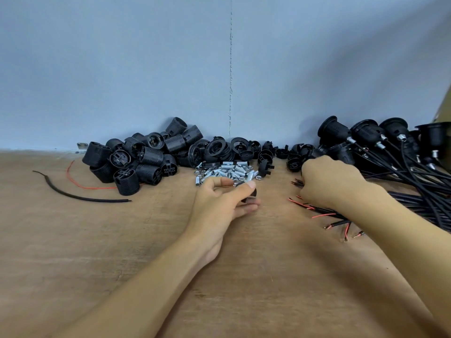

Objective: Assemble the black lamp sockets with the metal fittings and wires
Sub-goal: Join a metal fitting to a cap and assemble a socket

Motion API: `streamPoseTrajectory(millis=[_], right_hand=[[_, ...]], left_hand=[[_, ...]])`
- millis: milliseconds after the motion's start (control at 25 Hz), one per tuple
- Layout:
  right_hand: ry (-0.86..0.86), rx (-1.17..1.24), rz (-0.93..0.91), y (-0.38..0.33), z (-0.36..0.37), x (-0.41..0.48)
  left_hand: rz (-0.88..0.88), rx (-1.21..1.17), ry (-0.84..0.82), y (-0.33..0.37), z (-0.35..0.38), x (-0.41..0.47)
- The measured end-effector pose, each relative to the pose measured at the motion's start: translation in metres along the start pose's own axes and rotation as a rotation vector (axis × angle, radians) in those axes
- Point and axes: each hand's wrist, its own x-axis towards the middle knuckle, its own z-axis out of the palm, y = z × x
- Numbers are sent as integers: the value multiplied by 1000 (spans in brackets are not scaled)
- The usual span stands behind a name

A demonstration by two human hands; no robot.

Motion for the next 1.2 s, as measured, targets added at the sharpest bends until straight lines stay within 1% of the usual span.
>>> streamPoseTrajectory(millis=[40,120,200,280,320,400,480,560,600,680,760,800,840,920,1000,1080,1120,1200], right_hand=[[10,0,5,1,1,1],[61,21,0,3,3,4],[170,109,-24,3,5,7],[316,289,-95,1,8,9],[374,426,-153,-3,10,10],[415,741,-291,-13,12,8],[353,989,-408,-25,14,3],[205,1161,-458,-33,17,-1],[139,1217,-464,-34,18,-2],[61,1332,-446,-32,21,0],[17,1455,-412,-28,21,3],[15,1471,-398,-26,22,5],[39,1425,-385,-23,22,7],[103,1160,-390,-15,21,13],[35,907,-432,-5,19,15],[-48,826,-467,0,21,14],[-26,819,-471,1,24,13],[132,836,-453,-2,33,12]], left_hand=[[-5,10,-10,0,1,0],[-4,105,-22,-1,1,1],[-1,123,-39,-1,1,1],[-12,31,-49,-1,-1,2],[-26,-14,-62,0,-2,3],[-56,-48,-133,3,-4,3],[-71,4,-251,7,-6,2],[-85,50,-372,8,-7,1],[-97,45,-404,9,-7,0],[-114,12,-409,8,-7,0],[-110,-28,-367,6,-8,2],[-110,-51,-337,5,-8,3],[-111,-76,-308,5,-8,4],[-107,-111,-273,4,-9,6],[-103,-138,-244,6,-12,7],[-108,-209,-168,11,-14,8],[-103,-254,-115,13,-15,10],[-72,-339,4,17,-17,13]])
